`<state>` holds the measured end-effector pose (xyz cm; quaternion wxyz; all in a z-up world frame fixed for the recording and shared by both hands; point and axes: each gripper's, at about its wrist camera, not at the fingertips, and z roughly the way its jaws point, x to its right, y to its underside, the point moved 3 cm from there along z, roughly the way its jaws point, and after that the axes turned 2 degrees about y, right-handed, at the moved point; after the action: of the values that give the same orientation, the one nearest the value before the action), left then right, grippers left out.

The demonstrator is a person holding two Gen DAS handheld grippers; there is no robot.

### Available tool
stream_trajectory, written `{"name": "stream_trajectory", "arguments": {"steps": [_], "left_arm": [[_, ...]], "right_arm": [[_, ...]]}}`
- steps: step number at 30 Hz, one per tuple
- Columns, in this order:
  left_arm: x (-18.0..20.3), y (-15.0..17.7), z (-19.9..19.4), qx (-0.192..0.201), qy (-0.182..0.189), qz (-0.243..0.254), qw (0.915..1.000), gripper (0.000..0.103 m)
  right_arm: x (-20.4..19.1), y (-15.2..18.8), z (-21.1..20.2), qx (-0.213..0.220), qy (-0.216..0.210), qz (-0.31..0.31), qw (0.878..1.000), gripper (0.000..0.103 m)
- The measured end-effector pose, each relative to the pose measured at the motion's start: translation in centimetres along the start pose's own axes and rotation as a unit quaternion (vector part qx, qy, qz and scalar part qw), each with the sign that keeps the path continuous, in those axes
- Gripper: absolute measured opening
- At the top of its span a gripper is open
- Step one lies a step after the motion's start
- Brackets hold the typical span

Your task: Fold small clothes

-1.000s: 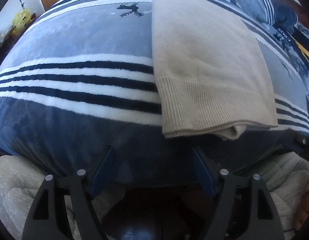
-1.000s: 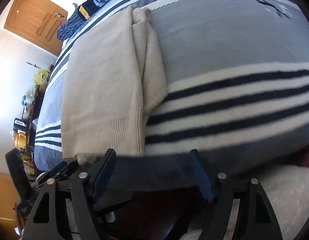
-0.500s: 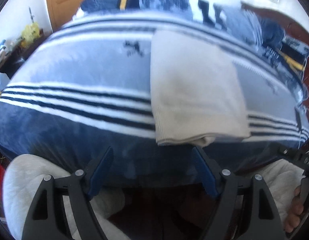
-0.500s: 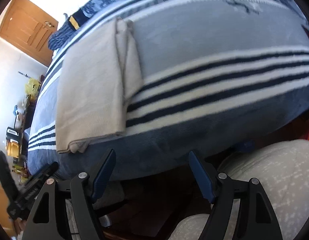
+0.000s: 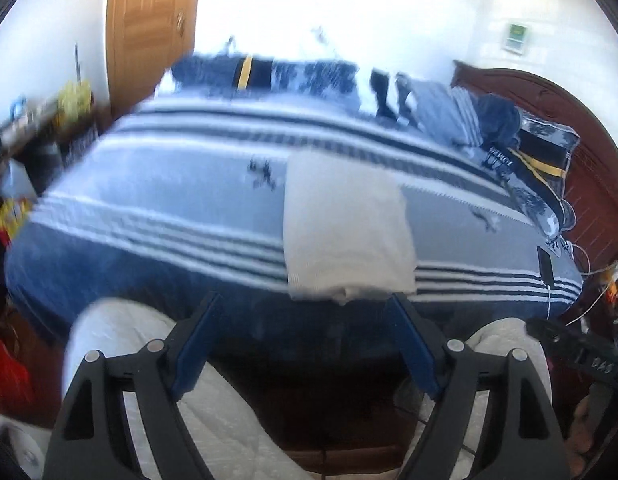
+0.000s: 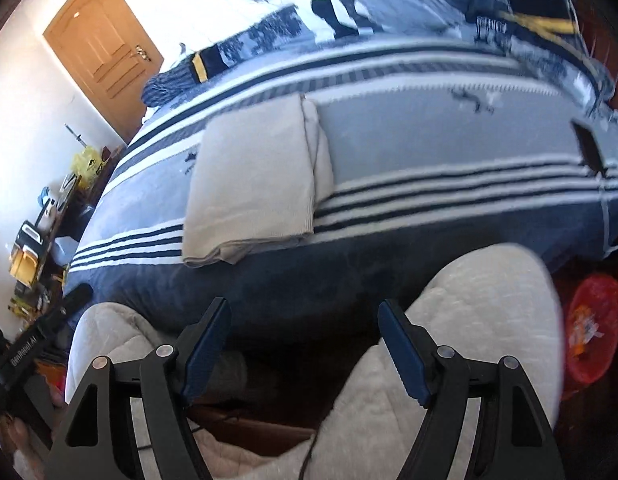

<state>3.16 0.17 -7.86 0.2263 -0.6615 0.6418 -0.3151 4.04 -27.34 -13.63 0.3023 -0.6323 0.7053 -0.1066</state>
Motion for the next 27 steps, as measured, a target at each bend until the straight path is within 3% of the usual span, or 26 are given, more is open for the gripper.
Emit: {"name": "stream_trajectory", "arguments": {"steps": [4,8,11,14,22,27], "left_arm": [[1.3,-1.7,-4.7,0.022,0.006,0.036,0.9991,0.086],[1.7,-2.9,-9.3,0.038,0.023,0.023,0.9987,0.088],[2.3,-3.8,-12.6,0.079,0.012,0.035,0.9962,0.097],[3.2,-3.9,-14.7,0.099,0.001,0.052,0.9938,0.099],[4.2,-4.1,-16.0,0.097,-0.032,0.068,0.9924,0.103],[4.4,-3.5,-15.7,0.106,-0.062,0.072,0.9899,0.103]], "right_arm": [[-1.1,-0.5,-5.3,0.04,0.016,-0.027,0.999,0.083],[-2.1,-1.0,-9.8,0.073,0.019,-0.043,0.996,0.085],[-3.3,-1.2,-12.5,0.09,0.019,-0.055,0.994,0.086],[-4.6,-1.4,-14.9,0.109,0.022,-0.076,0.991,0.086],[-7.8,-1.4,-20.5,0.163,0.044,-0.137,0.976,0.09],[-7.8,-1.5,-20.4,0.16,0.031,-0.13,0.978,0.09]]}}
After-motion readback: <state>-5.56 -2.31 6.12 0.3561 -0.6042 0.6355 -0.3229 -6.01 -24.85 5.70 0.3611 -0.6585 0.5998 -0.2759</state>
